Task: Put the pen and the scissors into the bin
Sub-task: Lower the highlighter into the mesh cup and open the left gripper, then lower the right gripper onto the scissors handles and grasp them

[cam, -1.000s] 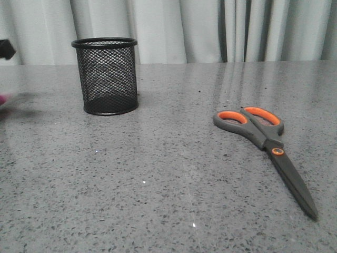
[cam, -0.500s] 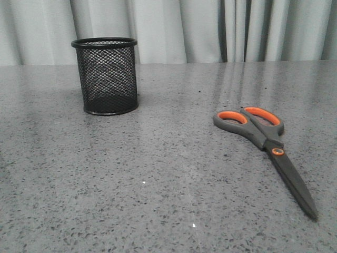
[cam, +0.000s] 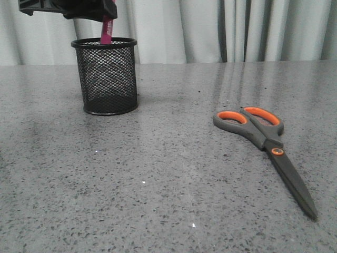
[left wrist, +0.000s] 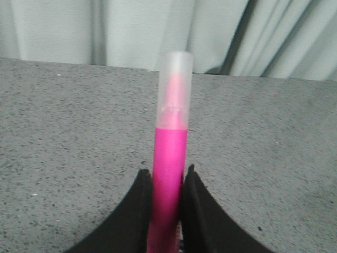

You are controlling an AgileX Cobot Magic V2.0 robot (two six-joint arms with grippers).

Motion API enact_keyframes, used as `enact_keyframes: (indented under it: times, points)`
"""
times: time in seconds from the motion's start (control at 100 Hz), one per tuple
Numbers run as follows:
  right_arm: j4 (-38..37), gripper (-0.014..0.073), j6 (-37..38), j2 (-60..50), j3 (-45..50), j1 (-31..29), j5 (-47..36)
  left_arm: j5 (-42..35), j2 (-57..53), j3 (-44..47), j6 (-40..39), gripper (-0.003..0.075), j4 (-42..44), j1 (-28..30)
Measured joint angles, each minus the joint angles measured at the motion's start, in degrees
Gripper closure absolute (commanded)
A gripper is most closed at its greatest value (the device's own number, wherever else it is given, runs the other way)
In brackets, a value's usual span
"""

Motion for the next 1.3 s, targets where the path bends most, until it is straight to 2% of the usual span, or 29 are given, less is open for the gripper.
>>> enact_keyframes:
  times: [0.25, 0.31, 0.41, 0.53, 0.63, 0.81, 0.95, 1.11, 1.3]
  points:
    - [0.00, 0.0297, -0.10, 0.00, 0.00, 0.00, 0.40, -1.21, 0.15, 2.13, 0.13, 0.0736, -0.10, 0.00]
    - [0.00, 0.0297, -0.10, 0.00, 0.00, 0.00, 0.40, -1.21, 0.15, 3.10, 0.13, 0.0715, -0.21, 0.00]
    - [0.00, 0.0297, -0.10, 0.00, 0.00, 0.00, 0.40, -1.79, 0.15, 3.60, 0.17, 0.0599, -0.21, 0.00]
    - [0.00, 0.0297, -0.10, 0.00, 0.00, 0.00, 0.40, -2.01, 0.15, 3.83, 0.26, 0.0409, -0.21, 0.00]
    - [0.00, 0.0297, -0.10, 0.00, 0.00, 0.00, 0.40, -1.62, 0.03, 4.33, 0.26, 0.0344, -0.45, -0.33]
    - [0.00, 0.0297, -0.96, 0.00, 0.00, 0.00, 0.10, -0.98, -3.35, 4.45, 0.26, 0.0344, -0.30, -1.71]
    - [0.00, 0.0297, -4.29, 0.24, -2.26, 0.45, -0.68, 1.29, -10.49, 4.45, 0.30, 0.0364, 0.42, -1.96]
    - [0.00, 0.0297, -10.40, 4.57, -12.84, 2.92, 1.45, 6.90, -23.93, 4.48, 0.30, 0.0461, 2.82, -1.96]
    - [-0.35, 0.0297, -16.34, 20.10, -26.46, 8.11, 13.83, 13.96, -39.58, 5.51, 0.39, 0.0505, 5.88, -1.96]
